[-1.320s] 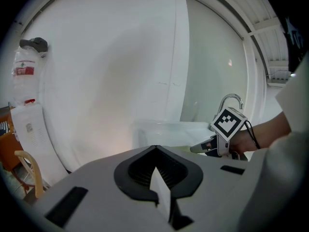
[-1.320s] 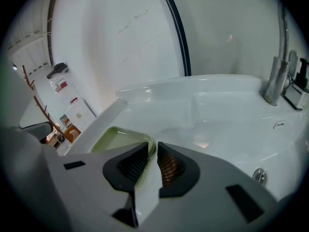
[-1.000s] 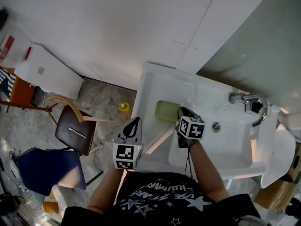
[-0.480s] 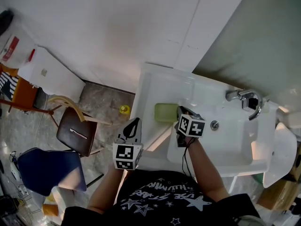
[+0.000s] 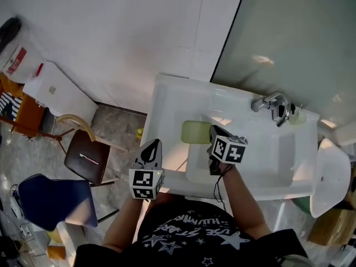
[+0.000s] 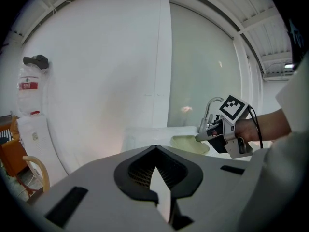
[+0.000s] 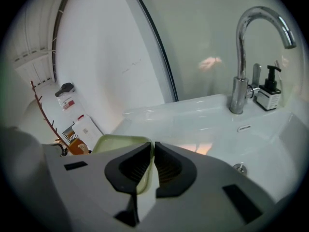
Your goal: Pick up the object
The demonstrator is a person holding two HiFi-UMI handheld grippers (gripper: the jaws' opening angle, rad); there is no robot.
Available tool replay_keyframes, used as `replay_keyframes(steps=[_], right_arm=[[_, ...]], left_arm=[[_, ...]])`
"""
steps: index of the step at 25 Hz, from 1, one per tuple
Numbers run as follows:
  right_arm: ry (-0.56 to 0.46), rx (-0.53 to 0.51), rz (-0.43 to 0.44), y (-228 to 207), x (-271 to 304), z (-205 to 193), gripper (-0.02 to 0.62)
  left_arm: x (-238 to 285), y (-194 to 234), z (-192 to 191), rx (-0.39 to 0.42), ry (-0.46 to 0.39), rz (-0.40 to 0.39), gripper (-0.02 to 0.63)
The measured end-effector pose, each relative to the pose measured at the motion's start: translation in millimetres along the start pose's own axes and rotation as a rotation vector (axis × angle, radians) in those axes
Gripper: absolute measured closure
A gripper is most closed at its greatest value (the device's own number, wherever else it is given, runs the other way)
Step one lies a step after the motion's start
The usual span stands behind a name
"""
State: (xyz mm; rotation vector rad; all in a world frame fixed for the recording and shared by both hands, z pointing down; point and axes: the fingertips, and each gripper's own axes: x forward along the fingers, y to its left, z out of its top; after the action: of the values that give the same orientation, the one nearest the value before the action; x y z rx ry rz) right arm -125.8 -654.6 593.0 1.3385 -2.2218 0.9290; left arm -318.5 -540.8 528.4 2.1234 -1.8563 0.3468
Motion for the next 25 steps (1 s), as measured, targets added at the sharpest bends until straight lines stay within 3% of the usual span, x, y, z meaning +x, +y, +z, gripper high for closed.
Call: replay_keyframes(steps=[11, 18, 25], right_arm=[[-0.074, 0.02, -0.004, -58.3, -113.0, -23.7, 0.56], [-0.104, 0.002, 0.01, -91.7, -188.5, -60.1, 0.56], [-0.121, 0.05, 0.008, -130.7, -250.0, -99.4, 0.561]], left_arm=[[-54.4, -97.8, -1.2, 0.036, -0.051, -0.003, 0.591], [-107.2, -166.3, -19.7, 0.034, -0.055, 0.004, 0.591], [-153.6, -226.5, -43.1, 0.049, -0.029, 0.011, 0.59]])
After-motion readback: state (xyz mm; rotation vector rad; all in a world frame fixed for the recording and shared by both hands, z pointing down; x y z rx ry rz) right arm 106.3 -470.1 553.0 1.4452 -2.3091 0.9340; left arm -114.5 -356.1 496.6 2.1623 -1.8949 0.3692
